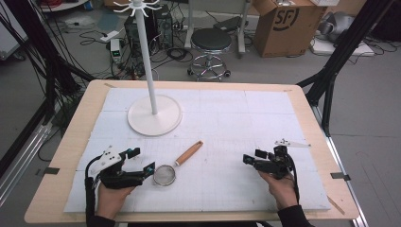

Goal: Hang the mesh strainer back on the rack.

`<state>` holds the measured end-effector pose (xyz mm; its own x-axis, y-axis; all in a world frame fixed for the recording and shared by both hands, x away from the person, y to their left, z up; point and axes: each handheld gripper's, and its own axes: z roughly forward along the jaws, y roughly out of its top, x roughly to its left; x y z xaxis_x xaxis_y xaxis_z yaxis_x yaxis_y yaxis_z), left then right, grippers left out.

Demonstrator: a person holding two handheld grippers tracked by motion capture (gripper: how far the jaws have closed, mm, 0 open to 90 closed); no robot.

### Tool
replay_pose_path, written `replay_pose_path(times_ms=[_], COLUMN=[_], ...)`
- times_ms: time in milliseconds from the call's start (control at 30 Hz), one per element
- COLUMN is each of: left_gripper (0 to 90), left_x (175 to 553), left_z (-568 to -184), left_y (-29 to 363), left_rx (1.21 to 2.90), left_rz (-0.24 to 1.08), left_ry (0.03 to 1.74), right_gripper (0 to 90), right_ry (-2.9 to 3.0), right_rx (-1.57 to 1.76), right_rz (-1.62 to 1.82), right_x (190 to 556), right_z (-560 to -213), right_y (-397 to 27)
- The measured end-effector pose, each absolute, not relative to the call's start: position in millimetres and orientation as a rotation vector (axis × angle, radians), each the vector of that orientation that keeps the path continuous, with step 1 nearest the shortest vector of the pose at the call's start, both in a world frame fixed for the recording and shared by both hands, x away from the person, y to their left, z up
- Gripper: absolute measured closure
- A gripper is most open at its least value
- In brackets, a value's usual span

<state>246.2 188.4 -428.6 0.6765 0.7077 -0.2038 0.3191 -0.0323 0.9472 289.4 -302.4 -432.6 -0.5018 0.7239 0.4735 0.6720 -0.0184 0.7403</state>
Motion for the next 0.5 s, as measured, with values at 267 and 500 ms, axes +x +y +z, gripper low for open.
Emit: replay_pose_path(times_ms=[267,500], left_gripper=[16.6,17.1], left_x=[267.3,285.6], left_z=[-422.8,-417.7], left_y=[160.5,144.8], left_rx=[1.696,1.743], left_rz=[0.296,0.178], left_ry=[0.840,0.841], right_gripper=[16.1,15.9], right_ry=[2.149,2.117], right_rx=[1.535,1.440], right_rz=[1.595,1.610], right_x=[287.7,281.6], right_z=[-433.2,-426.6], right_y=[-307.9,-306.7])
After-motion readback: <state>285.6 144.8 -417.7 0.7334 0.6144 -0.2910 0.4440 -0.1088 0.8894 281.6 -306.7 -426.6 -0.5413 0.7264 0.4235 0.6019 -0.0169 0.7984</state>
